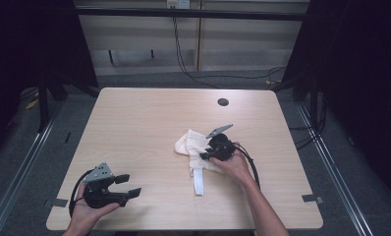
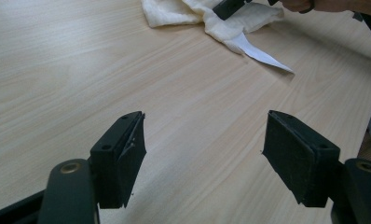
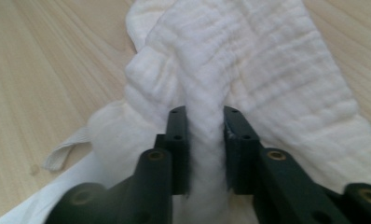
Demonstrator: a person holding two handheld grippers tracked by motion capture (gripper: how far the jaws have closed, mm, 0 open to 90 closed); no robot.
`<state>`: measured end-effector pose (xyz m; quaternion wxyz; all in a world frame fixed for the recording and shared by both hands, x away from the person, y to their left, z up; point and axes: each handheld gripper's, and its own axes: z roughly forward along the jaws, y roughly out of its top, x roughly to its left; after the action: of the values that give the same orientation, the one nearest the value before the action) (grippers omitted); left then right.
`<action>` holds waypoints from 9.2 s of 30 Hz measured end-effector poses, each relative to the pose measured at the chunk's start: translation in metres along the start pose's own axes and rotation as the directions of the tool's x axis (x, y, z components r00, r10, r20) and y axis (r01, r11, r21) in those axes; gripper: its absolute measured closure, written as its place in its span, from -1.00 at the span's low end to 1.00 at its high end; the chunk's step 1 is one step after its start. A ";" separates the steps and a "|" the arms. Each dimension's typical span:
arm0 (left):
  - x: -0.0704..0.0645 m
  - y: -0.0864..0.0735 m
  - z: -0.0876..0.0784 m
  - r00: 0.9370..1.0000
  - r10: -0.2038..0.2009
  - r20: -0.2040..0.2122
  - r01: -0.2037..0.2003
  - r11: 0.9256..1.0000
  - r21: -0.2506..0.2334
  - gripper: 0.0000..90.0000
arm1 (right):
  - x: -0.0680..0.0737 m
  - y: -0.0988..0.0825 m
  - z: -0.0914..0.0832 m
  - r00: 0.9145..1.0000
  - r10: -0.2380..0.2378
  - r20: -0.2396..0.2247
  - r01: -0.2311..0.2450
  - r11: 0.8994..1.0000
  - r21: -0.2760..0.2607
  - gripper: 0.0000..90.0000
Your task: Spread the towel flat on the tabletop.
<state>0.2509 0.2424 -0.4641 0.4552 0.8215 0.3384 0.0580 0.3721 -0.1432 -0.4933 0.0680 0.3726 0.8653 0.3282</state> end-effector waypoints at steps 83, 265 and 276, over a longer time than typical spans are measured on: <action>0.002 -0.001 -0.002 1.000 -0.006 0.001 0.006 1.000 0.014 -0.41 | 0.151 -0.039 -0.017 0.942 -0.252 -0.220 0.250 0.967 -0.037 0.89; 0.020 0.101 0.012 0.983 0.104 0.149 -0.083 0.986 -0.141 0.93 | 0.012 -0.003 -0.157 0.991 0.136 0.014 -0.123 0.928 -0.351 0.92; 0.005 0.060 0.020 0.972 0.102 0.212 -0.097 0.995 -0.032 0.92 | 0.026 -0.049 -0.139 0.988 0.155 -0.002 -0.149 0.947 -0.284 0.92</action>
<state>0.2933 0.2099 -0.4295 0.4942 0.8340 0.2454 -0.0040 0.2736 -0.2218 -0.4125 0.1037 0.4280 0.7774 0.4491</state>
